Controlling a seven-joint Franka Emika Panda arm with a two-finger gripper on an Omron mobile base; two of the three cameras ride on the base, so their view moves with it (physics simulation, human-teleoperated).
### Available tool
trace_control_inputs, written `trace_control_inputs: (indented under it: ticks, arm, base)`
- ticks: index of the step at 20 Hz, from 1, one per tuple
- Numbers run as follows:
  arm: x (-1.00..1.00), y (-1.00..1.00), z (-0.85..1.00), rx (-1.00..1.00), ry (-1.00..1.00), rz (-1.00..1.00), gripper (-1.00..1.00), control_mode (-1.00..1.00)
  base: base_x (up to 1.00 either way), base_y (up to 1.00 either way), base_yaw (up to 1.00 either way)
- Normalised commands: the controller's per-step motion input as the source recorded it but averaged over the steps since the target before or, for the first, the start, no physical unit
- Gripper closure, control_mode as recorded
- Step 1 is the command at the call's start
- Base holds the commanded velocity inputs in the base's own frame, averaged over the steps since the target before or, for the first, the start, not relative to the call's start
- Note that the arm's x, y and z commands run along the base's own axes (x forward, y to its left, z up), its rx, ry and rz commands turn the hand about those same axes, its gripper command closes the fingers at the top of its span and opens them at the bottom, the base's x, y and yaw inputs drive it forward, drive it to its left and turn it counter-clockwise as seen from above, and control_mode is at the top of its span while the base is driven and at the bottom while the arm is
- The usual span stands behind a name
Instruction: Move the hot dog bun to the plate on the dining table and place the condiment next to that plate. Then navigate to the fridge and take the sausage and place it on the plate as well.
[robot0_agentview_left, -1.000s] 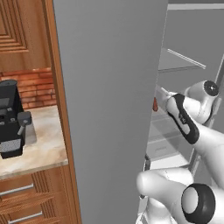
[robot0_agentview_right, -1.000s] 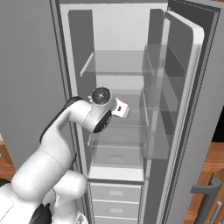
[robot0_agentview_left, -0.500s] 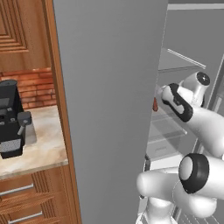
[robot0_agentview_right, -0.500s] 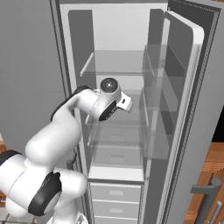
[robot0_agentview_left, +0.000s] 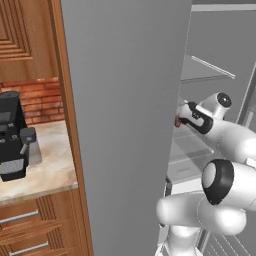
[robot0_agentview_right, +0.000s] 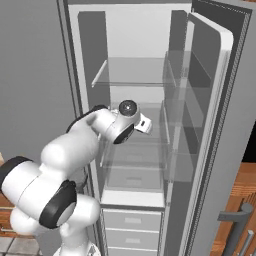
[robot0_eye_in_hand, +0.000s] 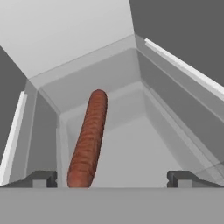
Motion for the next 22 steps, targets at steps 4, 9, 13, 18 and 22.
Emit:
trace_control_inputs:
  ticks: [4,9,13,18,22]
  arm:
    - [0.57,0.00,-0.01,0.00,0.00,0.00,-1.00,-1.00]
    - [0.56,0.00,-0.01,0.00,0.02,0.00,-1.00,-1.00]
    - [0.43,0.00,-0.20,0.00,0.01,0.01,-1.00,-1.00]
    - [0.39,0.00,-0.33,0.02,0.05,0.04,-1.00,-1.00]
    - [0.28,0.00,-0.48,0.01,0.05,0.05,-1.00,-1.00]
  base:
    - [0.00,0.00,0.00]
    - [0.00,0.00,0.00]
    - [0.00,0.00,0.00]
    - [0.00,0.00,0.00]
    - [0.00,0.00,0.00]
